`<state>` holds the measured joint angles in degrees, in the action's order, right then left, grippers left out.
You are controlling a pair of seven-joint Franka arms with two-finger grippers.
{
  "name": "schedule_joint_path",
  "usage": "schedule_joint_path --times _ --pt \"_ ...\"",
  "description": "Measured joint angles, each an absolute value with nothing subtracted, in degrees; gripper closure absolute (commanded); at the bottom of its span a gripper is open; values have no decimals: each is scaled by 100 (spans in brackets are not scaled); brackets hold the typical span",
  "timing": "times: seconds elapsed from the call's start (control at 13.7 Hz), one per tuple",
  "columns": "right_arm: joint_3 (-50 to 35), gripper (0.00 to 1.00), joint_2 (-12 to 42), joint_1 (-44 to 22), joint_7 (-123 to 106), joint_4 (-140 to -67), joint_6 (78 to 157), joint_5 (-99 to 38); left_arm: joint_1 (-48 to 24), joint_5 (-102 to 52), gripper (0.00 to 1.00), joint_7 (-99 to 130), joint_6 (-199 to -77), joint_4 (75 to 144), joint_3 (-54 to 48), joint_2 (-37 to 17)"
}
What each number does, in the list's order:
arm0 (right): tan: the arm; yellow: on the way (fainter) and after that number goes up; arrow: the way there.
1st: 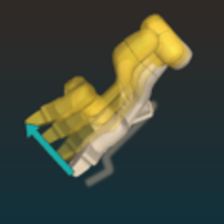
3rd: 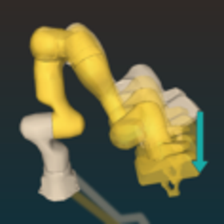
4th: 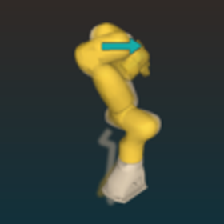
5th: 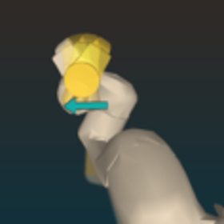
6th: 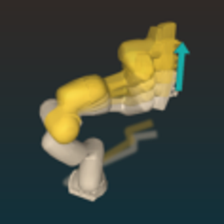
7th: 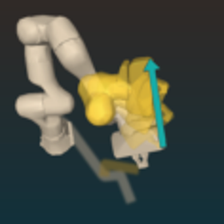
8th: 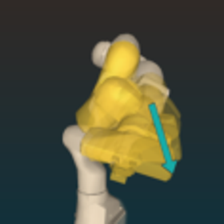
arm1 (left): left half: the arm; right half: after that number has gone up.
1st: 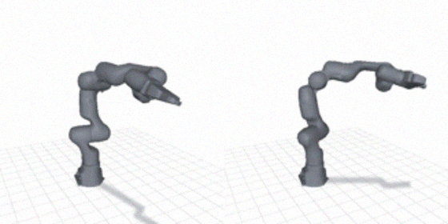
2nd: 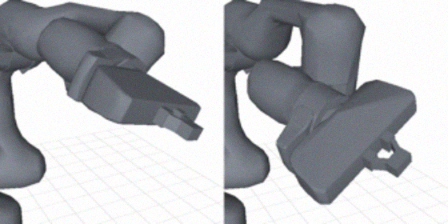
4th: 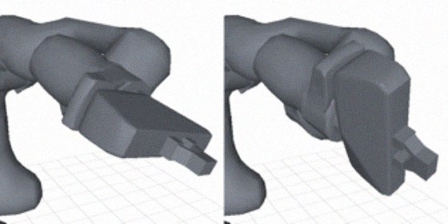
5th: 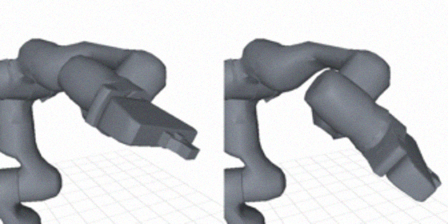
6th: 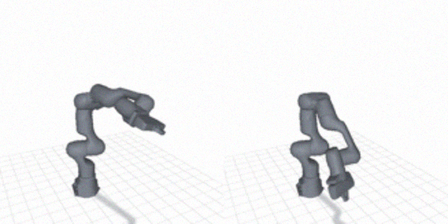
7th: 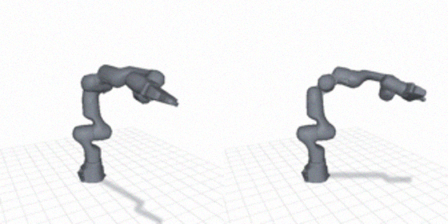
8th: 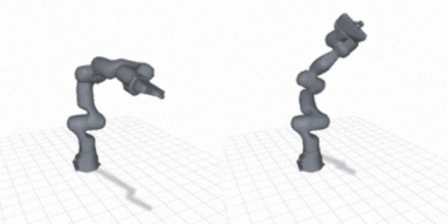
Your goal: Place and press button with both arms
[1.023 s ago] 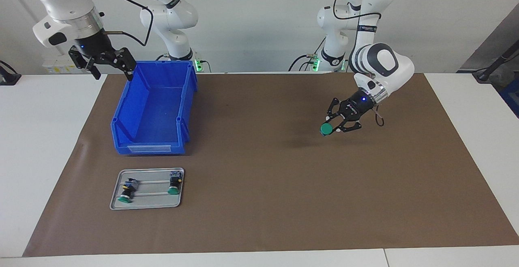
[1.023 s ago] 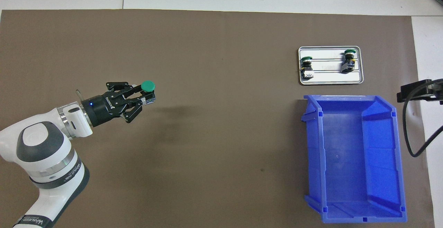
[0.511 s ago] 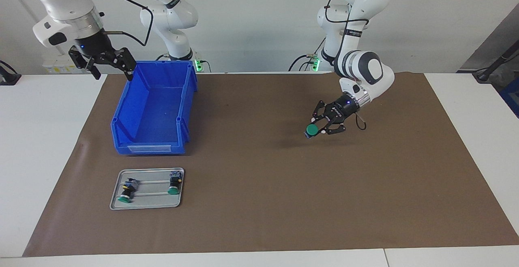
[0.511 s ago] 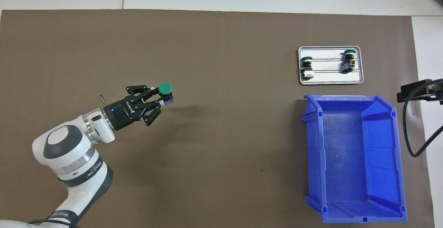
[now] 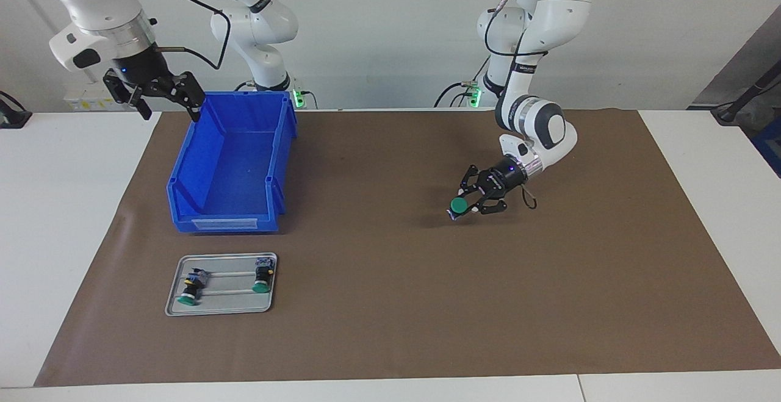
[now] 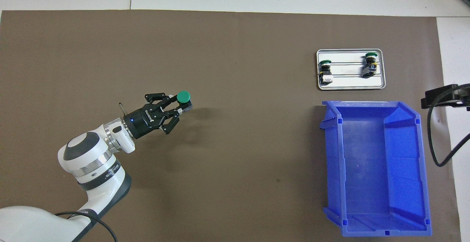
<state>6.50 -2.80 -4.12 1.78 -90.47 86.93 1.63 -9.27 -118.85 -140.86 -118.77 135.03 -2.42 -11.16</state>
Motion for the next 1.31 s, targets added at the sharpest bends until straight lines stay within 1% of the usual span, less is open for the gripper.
schedule_joint_path --times 0.66,1.31 --pt "651 0 -280 -412 178 -9047 8693 163 -1175 -12119 100 -14890 -11825 13792 -266 -1174" --pt "651 0 -281 -412 178 -9047 8693 163 -1182 -12134 100 -15147 -11990 13870 -253 -1300"
